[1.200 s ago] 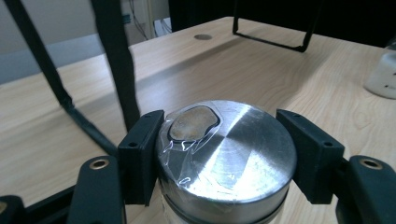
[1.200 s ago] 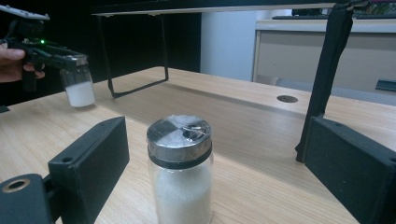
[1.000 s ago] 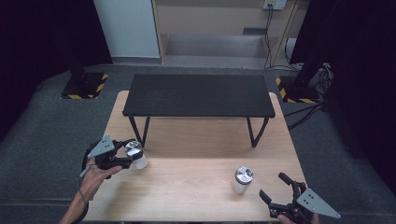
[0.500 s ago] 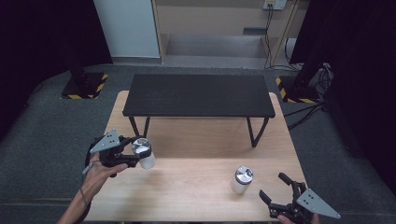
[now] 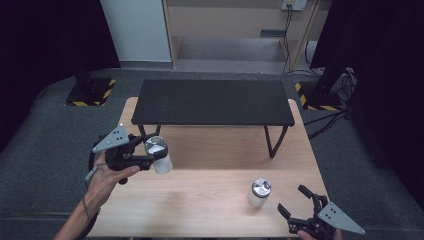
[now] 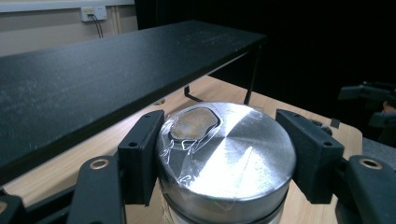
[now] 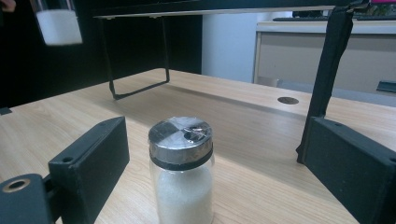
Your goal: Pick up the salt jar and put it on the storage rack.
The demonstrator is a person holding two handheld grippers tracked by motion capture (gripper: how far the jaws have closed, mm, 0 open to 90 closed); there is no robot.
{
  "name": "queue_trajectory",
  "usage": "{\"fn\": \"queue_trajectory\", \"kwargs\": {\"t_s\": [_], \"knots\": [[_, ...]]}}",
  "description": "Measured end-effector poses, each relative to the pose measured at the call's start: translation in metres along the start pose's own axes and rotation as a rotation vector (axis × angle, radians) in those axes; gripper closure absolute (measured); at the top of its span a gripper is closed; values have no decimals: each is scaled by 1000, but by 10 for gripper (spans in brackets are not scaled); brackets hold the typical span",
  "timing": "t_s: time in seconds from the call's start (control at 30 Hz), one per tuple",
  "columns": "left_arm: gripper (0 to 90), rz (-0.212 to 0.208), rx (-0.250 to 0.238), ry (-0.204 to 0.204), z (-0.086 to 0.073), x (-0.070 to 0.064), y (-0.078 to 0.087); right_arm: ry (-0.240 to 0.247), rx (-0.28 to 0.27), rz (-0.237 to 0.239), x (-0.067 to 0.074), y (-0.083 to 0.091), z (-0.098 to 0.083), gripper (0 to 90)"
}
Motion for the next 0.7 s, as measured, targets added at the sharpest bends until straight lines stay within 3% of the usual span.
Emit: {"fn": "queue_trajectory", "kwargs": {"t_s": [0.2,0.7], "knots": [[342,66,17,-8,27,-8,-1,-4,-3,0,0,1,0,71],[342,144,43,-25,76,-1,-11,-9,-8,-1,-2,2,0,71]]}}
Point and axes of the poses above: each handheld gripper's, and its own axes: y roughly backward along the jaws, z roughly out of its top, x roughly to its left, the point moved 4 cm from there along -y, roughly forward along the jaws, and after that the axes turned 15 degrees about -y, right-handed, at the moved point
